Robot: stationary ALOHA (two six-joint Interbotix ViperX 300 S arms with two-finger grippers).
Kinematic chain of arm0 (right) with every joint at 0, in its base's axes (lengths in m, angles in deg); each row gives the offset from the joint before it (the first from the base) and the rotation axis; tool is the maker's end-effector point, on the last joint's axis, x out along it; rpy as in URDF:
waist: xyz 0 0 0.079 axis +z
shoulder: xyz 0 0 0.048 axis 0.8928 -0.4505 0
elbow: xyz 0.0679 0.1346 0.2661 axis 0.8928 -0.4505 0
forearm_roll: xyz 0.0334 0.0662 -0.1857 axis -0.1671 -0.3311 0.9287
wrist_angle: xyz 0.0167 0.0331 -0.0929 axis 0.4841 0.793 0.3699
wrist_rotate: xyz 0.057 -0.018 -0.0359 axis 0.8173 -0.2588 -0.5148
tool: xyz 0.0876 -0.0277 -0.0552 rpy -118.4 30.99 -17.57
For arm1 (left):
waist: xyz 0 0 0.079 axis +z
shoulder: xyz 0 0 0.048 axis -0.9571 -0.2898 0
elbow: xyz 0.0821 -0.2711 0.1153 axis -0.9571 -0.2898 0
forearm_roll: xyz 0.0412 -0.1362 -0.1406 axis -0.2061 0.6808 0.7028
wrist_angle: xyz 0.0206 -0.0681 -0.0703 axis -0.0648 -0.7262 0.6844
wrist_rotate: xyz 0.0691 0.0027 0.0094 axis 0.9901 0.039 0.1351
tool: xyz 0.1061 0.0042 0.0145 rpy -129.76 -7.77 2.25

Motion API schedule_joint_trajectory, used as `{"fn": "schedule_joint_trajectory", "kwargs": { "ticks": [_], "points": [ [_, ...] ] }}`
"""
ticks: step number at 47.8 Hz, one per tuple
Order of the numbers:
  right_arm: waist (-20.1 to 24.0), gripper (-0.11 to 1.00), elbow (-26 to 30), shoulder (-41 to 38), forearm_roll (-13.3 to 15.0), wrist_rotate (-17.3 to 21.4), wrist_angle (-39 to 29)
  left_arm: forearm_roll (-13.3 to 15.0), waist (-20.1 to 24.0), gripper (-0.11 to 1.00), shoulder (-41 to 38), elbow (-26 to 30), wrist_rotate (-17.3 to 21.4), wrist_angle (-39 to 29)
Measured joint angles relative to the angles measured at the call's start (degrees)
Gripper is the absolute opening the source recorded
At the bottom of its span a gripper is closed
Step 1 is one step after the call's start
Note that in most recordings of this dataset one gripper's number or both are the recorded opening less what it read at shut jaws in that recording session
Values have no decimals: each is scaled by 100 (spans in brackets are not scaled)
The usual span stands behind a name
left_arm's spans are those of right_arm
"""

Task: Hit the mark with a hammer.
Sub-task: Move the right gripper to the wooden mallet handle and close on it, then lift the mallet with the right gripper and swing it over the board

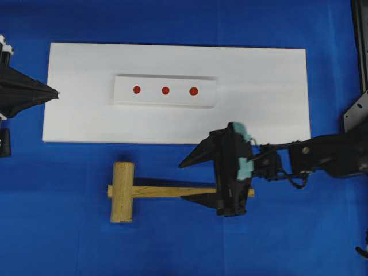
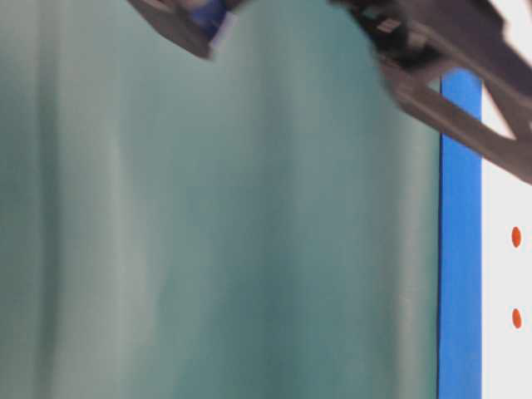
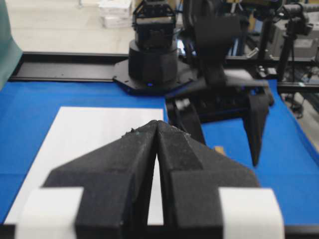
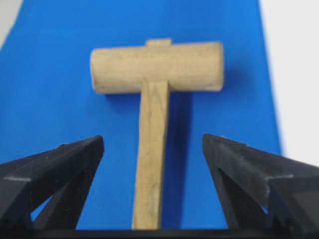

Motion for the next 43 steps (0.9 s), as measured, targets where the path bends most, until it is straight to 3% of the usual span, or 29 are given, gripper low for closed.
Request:
{"fn": "schedule_joint_trajectory", "kwargs": {
  "ticks": [14,30,33,43],
  "points": [
    [167,91,554,-1116,-510,0,44,0,9,0,9,-26,9,-9],
    [246,88,896,-1644,-580,-35,62,0,9,0,0,-35,0,-53],
    [246,79,905,-1652,-580,-44,70,-9,18,0,0,-35,0,-70],
    [176,18,914,-1652,-589,-105,70,0,62,0,9,-35,0,-79]
  ]
}}
